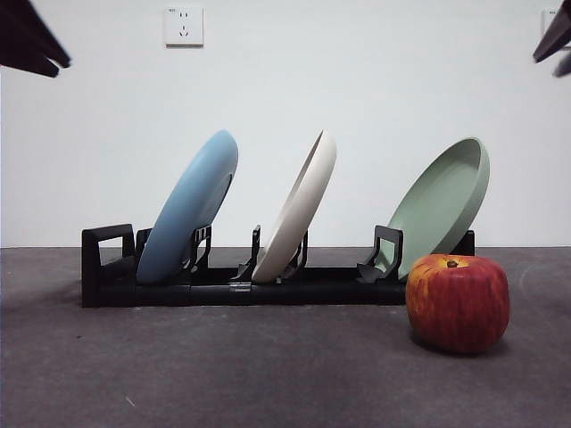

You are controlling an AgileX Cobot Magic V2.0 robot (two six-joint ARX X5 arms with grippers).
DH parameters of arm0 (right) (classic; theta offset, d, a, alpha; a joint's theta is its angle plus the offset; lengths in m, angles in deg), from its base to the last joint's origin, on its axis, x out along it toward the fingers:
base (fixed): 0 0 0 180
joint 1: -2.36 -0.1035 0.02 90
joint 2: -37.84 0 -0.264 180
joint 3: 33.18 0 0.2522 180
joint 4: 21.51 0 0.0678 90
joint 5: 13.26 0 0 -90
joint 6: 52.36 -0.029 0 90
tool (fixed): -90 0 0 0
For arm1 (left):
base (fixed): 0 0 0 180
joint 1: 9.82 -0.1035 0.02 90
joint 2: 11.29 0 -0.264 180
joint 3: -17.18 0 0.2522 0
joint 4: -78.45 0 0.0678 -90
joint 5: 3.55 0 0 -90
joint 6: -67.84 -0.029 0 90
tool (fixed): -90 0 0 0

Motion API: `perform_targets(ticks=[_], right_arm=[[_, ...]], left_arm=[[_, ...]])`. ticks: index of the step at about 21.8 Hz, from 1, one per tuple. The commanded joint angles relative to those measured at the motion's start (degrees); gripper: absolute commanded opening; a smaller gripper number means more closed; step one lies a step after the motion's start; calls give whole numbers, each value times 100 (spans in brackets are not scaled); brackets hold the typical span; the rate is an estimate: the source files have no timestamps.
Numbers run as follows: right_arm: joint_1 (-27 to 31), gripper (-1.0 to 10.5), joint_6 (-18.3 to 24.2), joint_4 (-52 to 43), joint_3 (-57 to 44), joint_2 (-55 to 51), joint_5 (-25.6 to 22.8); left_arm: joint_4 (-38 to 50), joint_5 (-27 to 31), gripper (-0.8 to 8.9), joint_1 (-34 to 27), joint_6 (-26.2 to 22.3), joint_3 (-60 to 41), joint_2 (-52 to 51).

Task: Take the blue plate from the plate rack,put the plate on the table,take the apple from the table,put the apple in the plate

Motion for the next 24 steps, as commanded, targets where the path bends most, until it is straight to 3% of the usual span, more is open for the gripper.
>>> perform_targets(ticks=[1, 5, 11, 16, 24], right_arm=[[-9, 321, 46, -20, 15, 4, 22], [-9, 320, 46, -39, 17, 4, 22], [-9, 319, 42, -35, 20, 4, 24], [-9, 316, 42, -33, 20, 4, 22], [-9, 316, 44, -33, 20, 4, 20]], left_arm=[[413, -20, 320, 111, 160, 2, 90], [487, -33, 320, 398, 358, 404, 588], [-551, 249, 318, 957, -114, 2256, 2155], [-1001, 509, 314, 1274, -162, 3552, 3491], [-1088, 831, 310, 1521, -153, 3718, 4498]])
